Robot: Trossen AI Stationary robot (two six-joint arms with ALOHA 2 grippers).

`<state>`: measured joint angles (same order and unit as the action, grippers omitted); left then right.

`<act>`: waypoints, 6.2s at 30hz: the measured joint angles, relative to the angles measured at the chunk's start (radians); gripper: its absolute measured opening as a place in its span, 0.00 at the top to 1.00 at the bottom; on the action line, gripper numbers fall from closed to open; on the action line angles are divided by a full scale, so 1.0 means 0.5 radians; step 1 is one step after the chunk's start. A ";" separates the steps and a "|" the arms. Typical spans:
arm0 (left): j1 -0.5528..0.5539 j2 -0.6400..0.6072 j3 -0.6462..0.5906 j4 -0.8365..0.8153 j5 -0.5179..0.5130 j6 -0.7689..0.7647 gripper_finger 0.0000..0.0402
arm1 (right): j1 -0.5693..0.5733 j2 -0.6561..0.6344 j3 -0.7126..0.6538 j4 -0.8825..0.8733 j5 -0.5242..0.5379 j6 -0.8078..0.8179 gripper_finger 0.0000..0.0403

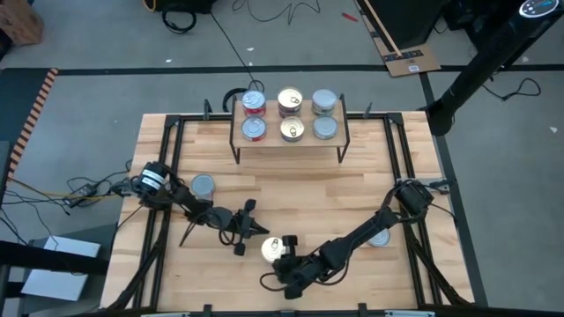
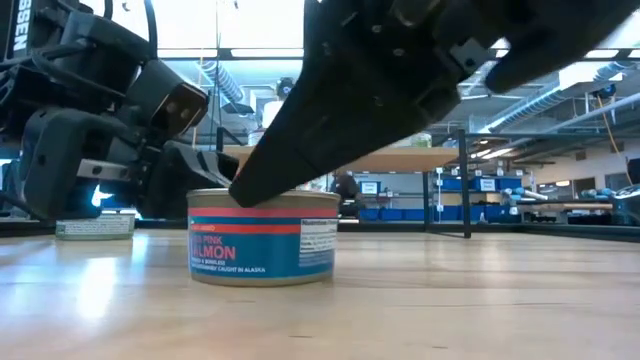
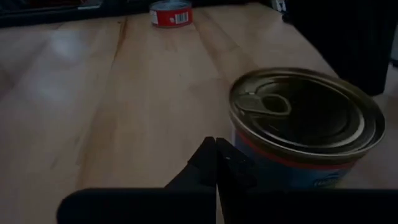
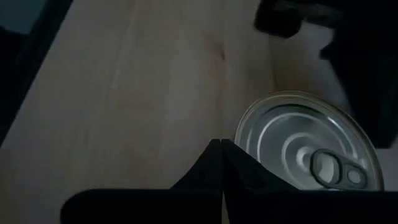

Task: Stack canned seafood by type on shelf
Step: Stack the blue pink tuna can on top of the blue pink tuna can on the shelf

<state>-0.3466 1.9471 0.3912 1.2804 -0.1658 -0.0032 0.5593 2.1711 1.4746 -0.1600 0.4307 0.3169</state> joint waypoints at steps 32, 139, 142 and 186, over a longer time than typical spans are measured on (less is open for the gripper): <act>0.001 0.113 0.059 -0.138 0.076 -0.002 1.00 | -0.207 -0.073 0.196 -0.271 0.308 0.285 0.98; -0.002 0.098 -0.056 -0.092 0.000 -0.111 0.99 | -0.248 -0.077 0.323 -0.886 0.089 0.717 0.34; -0.002 0.098 -0.072 -0.089 0.009 -0.120 0.99 | -0.251 -0.122 0.323 -1.029 0.105 0.821 0.28; -0.005 0.095 -0.096 -0.080 0.034 -0.168 0.99 | -0.272 -0.153 0.226 -0.876 0.073 -0.011 0.51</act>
<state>-0.3489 1.9945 0.3431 1.2404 -0.1490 -0.0872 0.4232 2.0945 1.5876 -0.5978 0.4674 0.3112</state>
